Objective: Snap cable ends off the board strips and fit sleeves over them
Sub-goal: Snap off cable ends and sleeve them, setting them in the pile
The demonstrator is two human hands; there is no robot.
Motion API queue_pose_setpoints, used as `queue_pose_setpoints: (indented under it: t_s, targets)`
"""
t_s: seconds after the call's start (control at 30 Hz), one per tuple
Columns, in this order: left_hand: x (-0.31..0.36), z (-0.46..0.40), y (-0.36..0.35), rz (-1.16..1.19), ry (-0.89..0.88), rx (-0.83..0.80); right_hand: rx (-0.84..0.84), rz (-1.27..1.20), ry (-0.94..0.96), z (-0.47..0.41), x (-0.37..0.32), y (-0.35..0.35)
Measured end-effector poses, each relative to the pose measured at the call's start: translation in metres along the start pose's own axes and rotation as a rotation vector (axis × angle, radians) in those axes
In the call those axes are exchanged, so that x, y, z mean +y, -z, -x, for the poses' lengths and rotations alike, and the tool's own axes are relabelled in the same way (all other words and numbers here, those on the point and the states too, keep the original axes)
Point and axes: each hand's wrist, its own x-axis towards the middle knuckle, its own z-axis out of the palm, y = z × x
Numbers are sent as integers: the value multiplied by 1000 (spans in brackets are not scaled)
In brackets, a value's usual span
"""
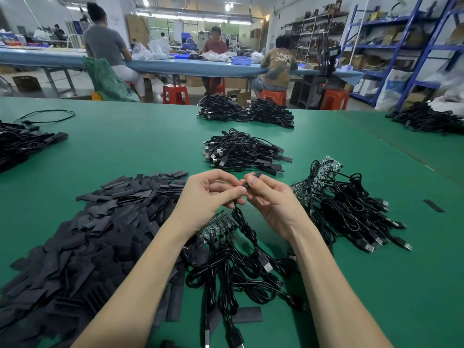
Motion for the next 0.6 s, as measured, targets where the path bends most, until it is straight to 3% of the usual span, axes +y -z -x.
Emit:
queue_pose_setpoints:
  t_s: [0.37,0.6]
  targets:
    - [-9,-3,-7,33,19,81,137,26,200,1,2,-10]
    - [-10,-3,-8,58,20,109,172,-81,182,-1,9,-12]
